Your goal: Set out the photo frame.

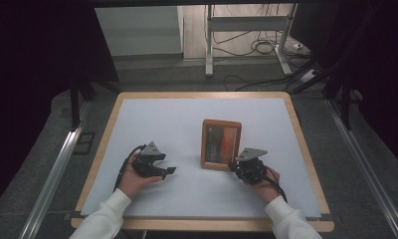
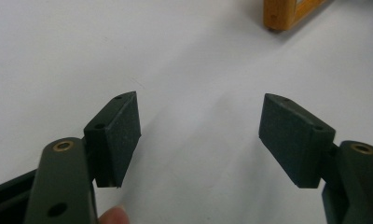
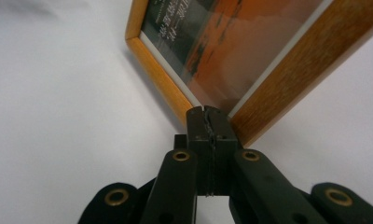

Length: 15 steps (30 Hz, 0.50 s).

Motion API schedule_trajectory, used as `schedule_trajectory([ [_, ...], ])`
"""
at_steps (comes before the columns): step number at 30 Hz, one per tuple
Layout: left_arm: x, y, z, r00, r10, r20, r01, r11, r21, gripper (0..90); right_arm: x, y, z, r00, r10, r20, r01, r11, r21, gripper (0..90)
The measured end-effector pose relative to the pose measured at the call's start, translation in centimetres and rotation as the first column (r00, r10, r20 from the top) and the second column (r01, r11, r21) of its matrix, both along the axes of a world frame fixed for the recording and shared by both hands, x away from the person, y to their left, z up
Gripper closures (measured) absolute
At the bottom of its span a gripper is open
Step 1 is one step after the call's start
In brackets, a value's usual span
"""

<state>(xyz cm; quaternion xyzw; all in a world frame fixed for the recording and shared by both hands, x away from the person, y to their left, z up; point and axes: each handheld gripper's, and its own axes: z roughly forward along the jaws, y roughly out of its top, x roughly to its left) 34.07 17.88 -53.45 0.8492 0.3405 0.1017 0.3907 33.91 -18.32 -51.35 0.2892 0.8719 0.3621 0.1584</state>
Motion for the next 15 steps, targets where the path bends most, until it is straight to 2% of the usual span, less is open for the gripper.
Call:
schedule_trajectory([
  [15, 0.02, -0.03, -0.03, 1.0, 0.002, 0.001, -0.002, 1.0, 0.003, 28.9, 0.15, -0.31, -0.03, 1.0, -0.007, -0.001, 0.007, 1.0, -0.005, 90.0],
])
